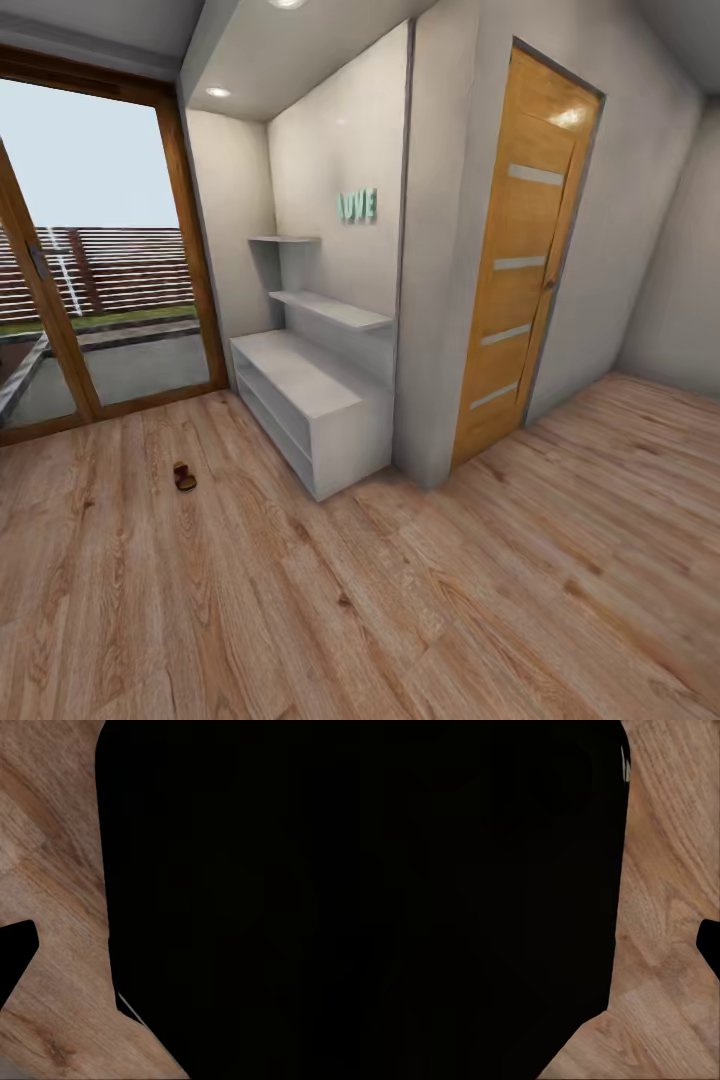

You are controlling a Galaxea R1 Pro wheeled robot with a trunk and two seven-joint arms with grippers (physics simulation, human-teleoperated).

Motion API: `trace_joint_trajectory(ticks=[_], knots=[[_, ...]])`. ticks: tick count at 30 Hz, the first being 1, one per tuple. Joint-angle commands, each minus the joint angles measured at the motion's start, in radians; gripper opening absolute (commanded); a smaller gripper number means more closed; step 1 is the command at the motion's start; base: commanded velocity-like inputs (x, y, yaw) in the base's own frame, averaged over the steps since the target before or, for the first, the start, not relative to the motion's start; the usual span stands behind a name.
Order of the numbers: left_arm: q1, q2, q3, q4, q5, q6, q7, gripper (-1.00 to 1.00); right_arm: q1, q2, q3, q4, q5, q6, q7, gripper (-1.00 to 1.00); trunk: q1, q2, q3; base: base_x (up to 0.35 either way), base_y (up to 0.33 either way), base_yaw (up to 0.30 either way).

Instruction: Pick up the two gym shoes and the two sandals from the corridor floor and place them onto the hallstand (shoe rack) in the corridor, making sure they are on the rack and not on the floor. Arrange them so the two gym shoes are next to each other and the two sandals are next to each other.

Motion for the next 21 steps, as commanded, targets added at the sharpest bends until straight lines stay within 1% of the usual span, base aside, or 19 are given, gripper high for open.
trace_joint_trajectory(ticks=[1, 2, 21], knots=[[0.006, -0.006, 0.003, -0.006, 0.003, 0.002, -0.002, 1.00, -0.003, 0.003, 0.002, -0.006, 0.003, -0.006, 0.006, 1.00, 0.000, 0.000, 0.000, 0.000, 0.000, 0.000], [0.007, -0.011, 0.003, -0.011, 0.003, 0.002, -0.002, 1.00, -0.003, 0.003, 0.002, -0.012, 0.003, -0.006, 0.006, 1.00, 0.000, 0.000, 0.000, 0.000, 0.000, 0.000], [0.006, -0.014, 0.004, -0.019, 0.005, 0.004, -0.002, 1.00, -0.003, 0.002, -0.003, -0.108, -0.003, -0.006, 0.006, 1.00, 0.000, 0.000, 0.000, 0.000, 0.000, 0.000]])
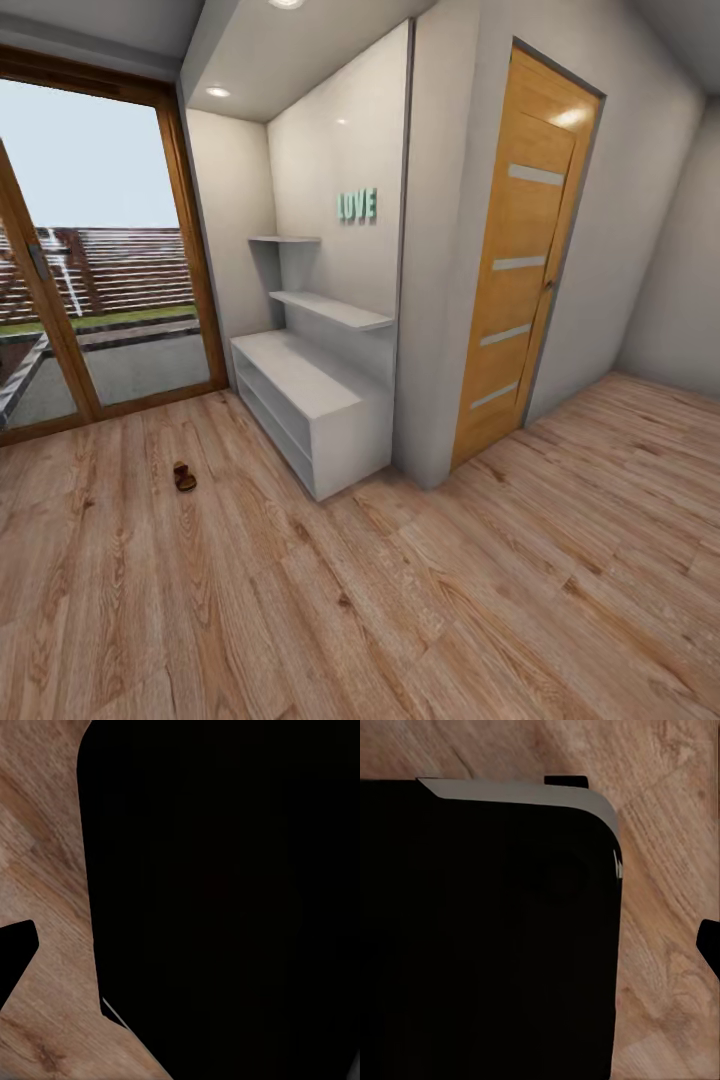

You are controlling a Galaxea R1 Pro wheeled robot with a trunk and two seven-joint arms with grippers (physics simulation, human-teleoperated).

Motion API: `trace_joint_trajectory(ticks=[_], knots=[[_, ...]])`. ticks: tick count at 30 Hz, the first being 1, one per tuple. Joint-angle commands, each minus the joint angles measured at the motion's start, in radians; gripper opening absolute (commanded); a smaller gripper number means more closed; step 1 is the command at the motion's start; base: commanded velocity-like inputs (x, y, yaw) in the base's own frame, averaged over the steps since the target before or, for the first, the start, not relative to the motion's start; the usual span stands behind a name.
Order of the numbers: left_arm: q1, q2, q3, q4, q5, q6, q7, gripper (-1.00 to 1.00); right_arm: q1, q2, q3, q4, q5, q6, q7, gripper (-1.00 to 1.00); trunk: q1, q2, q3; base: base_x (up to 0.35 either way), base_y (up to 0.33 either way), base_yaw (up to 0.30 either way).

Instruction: Pick up the two gym shoes and the two sandals from the corridor floor and place them onto the hallstand (shoe rack) in the corridor, making sure they are on the rack and not on the floor. Arrange them so the two gym shoes are next to each other and the two sandals are next to each other.

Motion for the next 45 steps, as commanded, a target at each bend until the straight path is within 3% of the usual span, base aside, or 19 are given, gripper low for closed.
trace_joint_trajectory(ticks=[1, 21, 26, 31, 38, 45], knots=[[0.000, 0.000, 0.000, -0.002, 0.000, 0.000, 0.000, 1.00, 0.000, 0.000, 0.000, -0.006, 0.000, -0.001, 0.001, 1.00, 0.000, 0.000, -0.001, 0.000, 0.000, 0.000], [0.000, 0.005, 0.003, -0.070, -0.003, -0.012, 0.000, 1.00, 0.000, -0.003, -0.002, -0.084, -0.002, -0.001, -0.001, 1.00, 0.000, 0.000, -0.001, 0.000, 0.000, 0.000], [0.000, 0.008, 0.003, -0.138, -0.004, -0.113, 0.001, 1.00, 0.000, -0.003, -0.003, -0.103, -0.003, -0.001, -0.002, 1.00, 0.000, 0.000, -0.001, 0.000, 0.000, 0.000], [0.000, 0.009, 0.003, -0.165, -0.005, -0.125, 0.001, 1.00, 0.000, -0.003, -0.003, -0.114, -0.003, -0.001, -0.005, 1.00, 0.000, 0.000, -0.001, 0.000, 0.000, 0.000], [-0.001, 0.022, 0.003, -0.301, -0.007, -0.130, 0.001, 1.00, 0.000, -0.004, -0.004, -0.181, -0.004, -0.001, -0.006, 1.00, 0.000, 0.000, -0.001, 0.000, 0.000, 0.000], [-0.006, 0.024, 0.003, -0.346, -0.007, -0.131, 0.001, 1.00, 0.000, -0.004, -0.003, -0.190, -0.002, -0.002, -0.004, 1.00, 0.000, 0.000, -0.001, 0.000, 0.000, 0.000]])
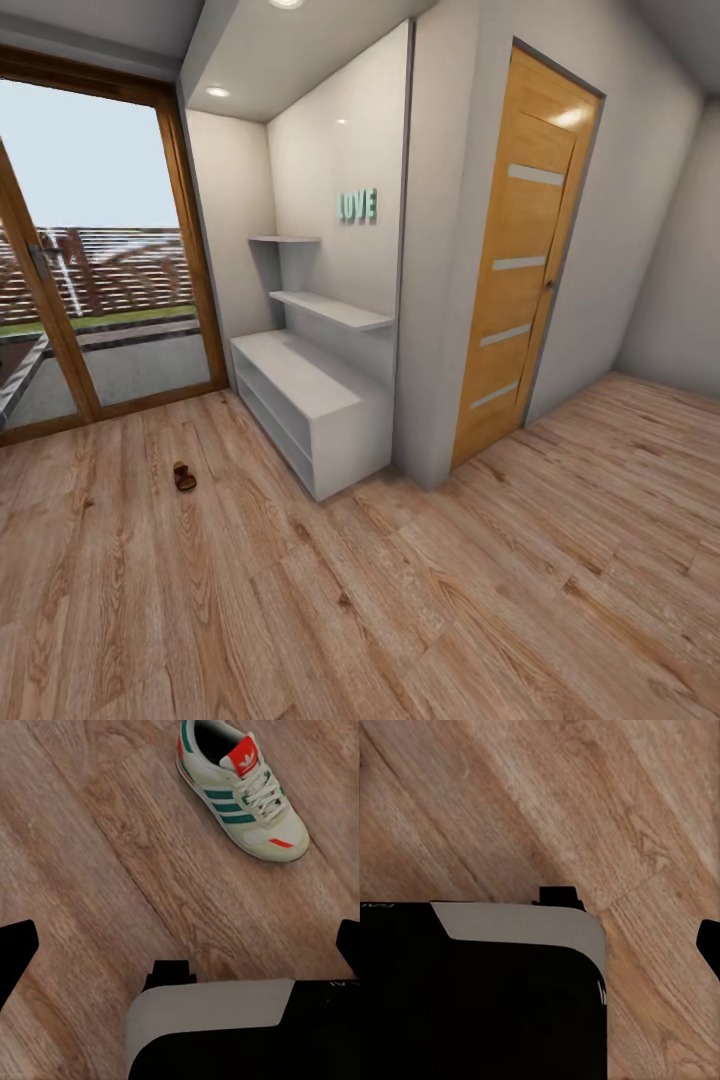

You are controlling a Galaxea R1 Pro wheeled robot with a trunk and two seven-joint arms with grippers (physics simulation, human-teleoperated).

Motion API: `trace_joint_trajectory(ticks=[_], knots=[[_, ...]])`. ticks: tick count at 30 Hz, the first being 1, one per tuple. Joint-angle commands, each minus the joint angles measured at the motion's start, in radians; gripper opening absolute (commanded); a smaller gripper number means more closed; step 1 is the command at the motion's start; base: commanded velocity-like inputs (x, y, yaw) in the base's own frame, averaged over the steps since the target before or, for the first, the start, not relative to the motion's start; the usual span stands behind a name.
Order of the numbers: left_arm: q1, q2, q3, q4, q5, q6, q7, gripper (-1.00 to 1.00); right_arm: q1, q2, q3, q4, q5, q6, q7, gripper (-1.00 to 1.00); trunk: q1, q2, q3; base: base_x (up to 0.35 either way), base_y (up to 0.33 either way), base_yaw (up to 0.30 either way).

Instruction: Pick up the two gym shoes and the two sandals from the corridor floor and place them onto the hallstand (shoe rack) in the corridor, making sure they are on the rack and not on the floor. Arrange them so the two gym shoes are next to each other and the two sandals are next to each other.

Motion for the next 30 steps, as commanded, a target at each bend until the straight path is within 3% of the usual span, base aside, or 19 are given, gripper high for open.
trace_joint_trajectory(ticks=[1, 11, 19, 30], knots=[[-0.006, -0.001, 0.000, -0.004, 0.000, -0.002, 0.000, 1.00, 0.000, -0.001, 0.000, -0.001, 0.000, -0.001, 0.001, 1.00, 0.000, 0.000, -0.001, 0.000, 0.000, 0.000], [-0.109, -0.006, -0.002, -0.032, -0.002, -0.003, -0.001, 1.00, 0.000, 0.001, 0.006, -0.003, 0.009, -0.001, 0.005, 1.00, 0.000, 0.000, -0.001, 0.000, 0.000, 0.000], [-0.120, -0.002, 0.001, -0.102, 0.007, -0.052, -0.003, 1.00, 0.000, 0.000, 0.003, -0.004, 0.002, 0.000, 0.005, 1.00, 0.000, 0.000, -0.001, 0.000, 0.000, 0.018], [-0.121, -0.005, -0.003, -0.107, 0.011, -0.066, -0.002, 1.00, 0.000, 0.001, 0.002, -0.004, 0.001, -0.001, 0.003, 1.00, 0.000, 0.000, -0.001, 0.000, 0.000, 0.222]])
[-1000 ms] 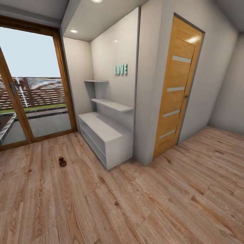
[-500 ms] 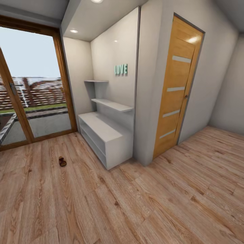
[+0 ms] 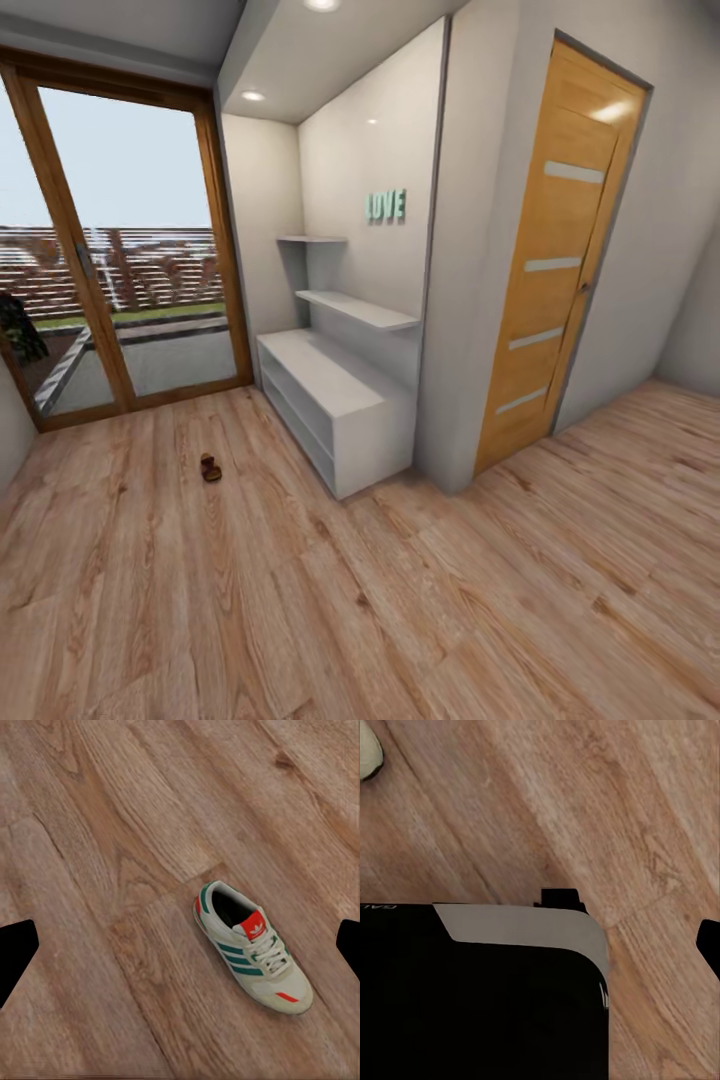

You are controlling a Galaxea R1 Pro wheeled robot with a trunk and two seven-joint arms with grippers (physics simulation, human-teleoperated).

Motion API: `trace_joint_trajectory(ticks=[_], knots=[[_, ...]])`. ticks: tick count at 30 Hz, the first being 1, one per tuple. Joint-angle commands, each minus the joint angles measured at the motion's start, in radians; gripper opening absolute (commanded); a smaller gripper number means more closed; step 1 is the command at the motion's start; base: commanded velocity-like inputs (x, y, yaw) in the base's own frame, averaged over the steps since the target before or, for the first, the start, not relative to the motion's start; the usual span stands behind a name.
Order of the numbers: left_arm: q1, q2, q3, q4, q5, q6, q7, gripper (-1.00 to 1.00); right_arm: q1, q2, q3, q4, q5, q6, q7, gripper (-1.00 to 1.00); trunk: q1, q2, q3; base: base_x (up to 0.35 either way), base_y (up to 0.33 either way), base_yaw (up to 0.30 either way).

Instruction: Pick up the two gym shoes and the two sandals from the corridor floor and place them onto the hallstand (shoe rack) in the corridor, making sure they are on the rack and not on the floor. Arrange them so the two gym shoes are next to each other and the two sandals are next to each other.

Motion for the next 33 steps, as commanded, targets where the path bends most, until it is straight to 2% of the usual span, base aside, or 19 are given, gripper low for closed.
trace_joint_trajectory(ticks=[1, 9, 24, 33], knots=[[-0.001, 0.000, 0.000, 0.002, 0.001, -0.004, 0.000, 1.00, 0.000, 0.000, 0.000, 0.000, 0.000, -0.001, 0.000, 1.00, 0.000, 0.000, -0.001, 0.000, 0.000, 0.278], [0.000, -0.001, -0.001, 0.003, 0.000, -0.003, 0.000, 1.00, 0.000, 0.000, 0.000, 0.000, 0.000, -0.001, -0.001, 1.00, 0.000, 0.000, -0.001, -0.127, 0.044, 0.251], [0.000, -0.002, -0.001, 0.001, -0.002, -0.003, 0.000, 1.00, 0.000, -0.001, 0.000, -0.003, 0.000, 0.000, -0.001, 1.00, 0.000, 0.000, -0.002, -0.280, 0.133, 0.044], [-0.001, -0.028, -0.001, -0.043, -0.005, -0.009, -0.001, 1.00, 0.000, -0.001, -0.002, -0.004, 0.000, 0.001, -0.005, 1.00, 0.000, 0.000, -0.006, -0.040, 0.028, 0.237]])
